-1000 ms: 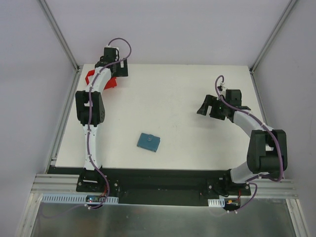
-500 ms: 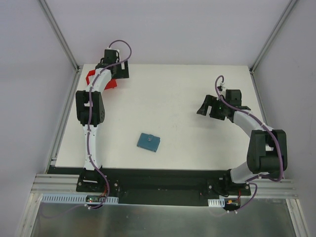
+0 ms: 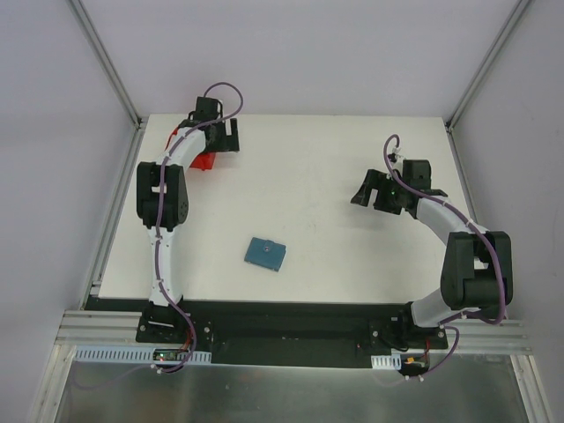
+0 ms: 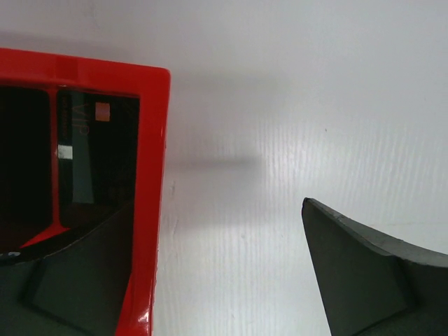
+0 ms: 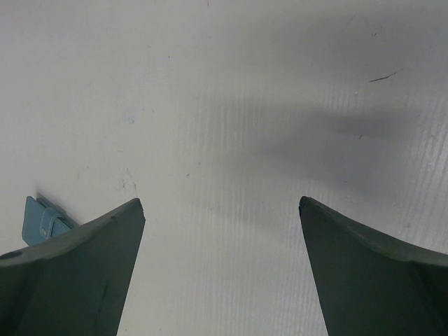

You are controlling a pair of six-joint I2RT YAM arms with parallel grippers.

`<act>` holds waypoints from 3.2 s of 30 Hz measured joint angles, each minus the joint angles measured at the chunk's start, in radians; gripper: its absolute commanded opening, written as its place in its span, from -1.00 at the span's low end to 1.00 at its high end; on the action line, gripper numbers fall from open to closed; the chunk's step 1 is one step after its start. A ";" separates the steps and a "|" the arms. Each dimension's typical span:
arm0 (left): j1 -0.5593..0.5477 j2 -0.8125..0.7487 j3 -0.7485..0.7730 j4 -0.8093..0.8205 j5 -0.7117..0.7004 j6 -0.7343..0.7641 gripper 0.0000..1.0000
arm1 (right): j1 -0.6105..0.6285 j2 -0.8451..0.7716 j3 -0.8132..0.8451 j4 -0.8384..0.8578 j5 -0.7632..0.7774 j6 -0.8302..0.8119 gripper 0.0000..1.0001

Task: Put the credit cards into the card holder
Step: Move the storage box to the center of the board.

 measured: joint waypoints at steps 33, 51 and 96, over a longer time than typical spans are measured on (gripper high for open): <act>-0.429 -0.259 -0.355 -0.010 0.130 -0.293 0.87 | -0.027 -0.080 -0.038 0.000 -0.003 0.018 0.86; -0.547 -0.335 -0.340 -0.014 0.085 -0.335 0.98 | -0.031 -0.138 -0.063 0.000 0.007 0.099 0.85; -0.087 -1.135 -1.167 0.077 -0.370 -0.397 0.98 | 0.578 0.459 0.584 -0.194 0.523 0.377 0.19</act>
